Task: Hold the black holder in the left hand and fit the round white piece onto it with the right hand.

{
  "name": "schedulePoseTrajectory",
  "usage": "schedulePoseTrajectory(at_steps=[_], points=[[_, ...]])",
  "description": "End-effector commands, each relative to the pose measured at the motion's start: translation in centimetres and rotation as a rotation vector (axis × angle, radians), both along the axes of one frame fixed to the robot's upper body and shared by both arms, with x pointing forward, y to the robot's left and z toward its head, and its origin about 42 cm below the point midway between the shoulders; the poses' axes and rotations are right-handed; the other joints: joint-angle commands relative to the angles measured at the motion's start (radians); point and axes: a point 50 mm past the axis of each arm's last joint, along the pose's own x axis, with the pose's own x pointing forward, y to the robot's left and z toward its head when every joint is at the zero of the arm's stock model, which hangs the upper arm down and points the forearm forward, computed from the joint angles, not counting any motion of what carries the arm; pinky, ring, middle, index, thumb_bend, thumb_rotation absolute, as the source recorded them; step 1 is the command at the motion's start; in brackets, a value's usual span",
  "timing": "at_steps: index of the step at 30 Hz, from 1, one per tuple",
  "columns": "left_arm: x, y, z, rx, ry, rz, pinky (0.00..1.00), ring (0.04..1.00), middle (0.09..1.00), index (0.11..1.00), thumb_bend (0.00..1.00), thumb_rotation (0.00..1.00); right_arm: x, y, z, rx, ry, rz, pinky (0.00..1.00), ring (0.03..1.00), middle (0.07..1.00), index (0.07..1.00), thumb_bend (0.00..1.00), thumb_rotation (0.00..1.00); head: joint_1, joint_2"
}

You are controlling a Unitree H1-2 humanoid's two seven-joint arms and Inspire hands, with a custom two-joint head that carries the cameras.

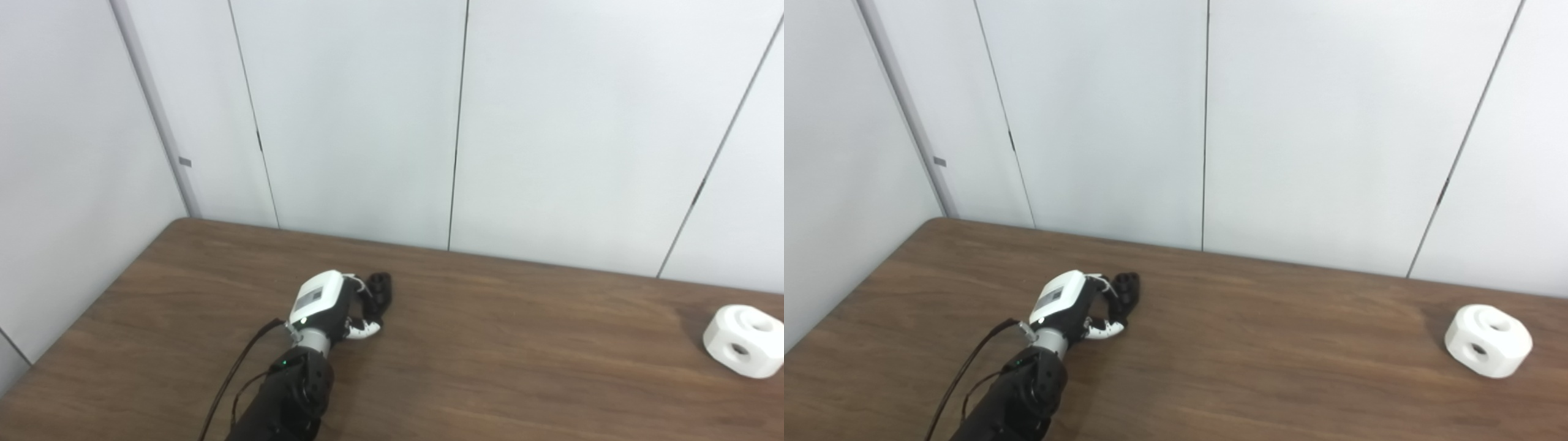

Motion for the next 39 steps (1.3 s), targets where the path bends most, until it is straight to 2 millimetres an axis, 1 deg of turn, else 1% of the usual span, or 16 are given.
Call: schedulePoseTrajectory(at_steps=[1,5,10,12,13,15,16,18,21,23,25,26,28,32,36,39], points=[[-0.3,-0.4,0.8,0.02,0.004,-0.035,0.83,0.91,0.859,0.481,0.52,0.05,0.6,0.5,0.9,0.013,-0.07,-0.002,0.71,0.79,0.769,0.776,0.31,0.57,0.001,0.0],[-0.7,-0.8,1.7,0.035,-0.018,-0.071,0.91,0.89,0.85,0.481,0.52,0.05,0.6,0.5,0.9,0.013,-0.072,-0.001,0.7,0.785,0.765,0.774,0.3,0.56,-0.003,0.006],[-0.9,-0.9,2.4,0.024,-0.018,-0.116,0.94,0.901,0.859,0.481,0.52,0.05,0.7,0.5,0.8,0.005,-0.076,0.003,0.7,0.784,0.765,0.772,0.3,0.56,-0.006,0.007],[-1.0,-0.8,2.7,0.009,-0.008,-0.156,0.99,0.904,0.872,0.481,0.52,0.04,0.7,0.4,0.8,0.003,-0.079,0.004,0.69,0.776,0.761,0.769,0.31,0.56,-0.007,0.008],[-1.1,-0.8,2.8,0.008,-0.002,-0.176,0.99,0.902,0.876,0.481,0.52,0.04,0.8,0.4,0.8,0.002,-0.08,0.003,0.68,0.772,0.758,0.766,0.31,0.56,-0.007,0.008],[-1.2,-0.7,3.0,0.008,0.008,-0.209,1.0,0.893,0.878,0.481,0.52,0.04,0.8,0.4,0.8,0.0,-0.08,0.002,0.66,0.767,0.754,0.762,0.3,0.56,-0.007,0.008],[-1.3,-0.7,3.1,0.01,0.014,-0.224,0.96,0.893,0.88,0.481,0.52,0.04,0.8,0.4,0.8,-0.001,-0.079,0.002,0.65,0.763,0.751,0.76,0.31,0.56,-0.007,0.008],[-1.3,-0.4,3.1,0.001,0.03,-0.252,0.95,0.904,0.887,0.481,0.52,0.04,0.8,0.4,0.8,-0.003,-0.08,0.004,0.65,0.762,0.749,0.758,0.31,0.56,-0.007,0.008],[-1.4,-0.1,3.0,-0.018,0.053,-0.285,0.96,0.926,0.907,0.481,0.52,0.04,0.7,0.4,0.8,-0.001,-0.079,0.003,0.64,0.759,0.747,0.755,0.3,0.55,-0.007,0.008],[-1.4,0.2,3.0,-0.032,0.067,-0.318,0.94,0.949,0.927,0.481,0.52,0.04,0.7,0.4,0.8,0.001,-0.081,0.006,0.63,0.755,0.745,0.754,0.3,0.55,-0.007,0.008],[-1.4,0.5,3.0,-0.034,0.071,-0.353,0.96,0.96,0.932,0.481,0.52,0.04,0.8,0.3,0.8,-0.006,-0.083,0.007,0.61,0.75,0.742,0.752,0.3,0.55,-0.007,0.008],[-1.4,0.7,3.0,-0.032,0.068,-0.367,0.96,0.957,0.929,0.481,0.52,0.04,0.8,0.3,0.8,-0.008,-0.082,0.007,0.61,0.747,0.74,0.75,0.3,0.55,-0.007,0.008],[-1.3,1.0,3.1,-0.039,0.057,-0.384,0.99,0.952,0.926,0.48,0.52,0.04,0.9,0.4,0.8,-0.007,-0.08,0.006,0.6,0.742,0.737,0.746,0.3,0.55,-0.016,0.014],[-1.3,1.6,3.4,-0.054,0.057,-0.386,1.0,0.945,0.93,0.48,0.52,0.04,0.9,0.5,0.9,-0.007,-0.081,0.006,0.59,0.736,0.731,0.739,0.29,0.55,-0.016,0.016],[-1.3,2.1,3.7,-0.036,0.055,-0.397,1.0,0.929,0.923,0.48,0.52,0.04,1.0,0.5,0.8,-0.004,-0.084,0.008,0.6,0.74,0.733,0.74,0.29,0.55,-0.017,0.015],[-1.3,2.4,3.8,-0.02,0.059,-0.396,0.96,0.907,0.916,0.48,0.52,0.04,1.0,0.5,0.8,-0.005,-0.085,0.008,0.6,0.739,0.732,0.74,0.29,0.56,-0.017,0.015]])
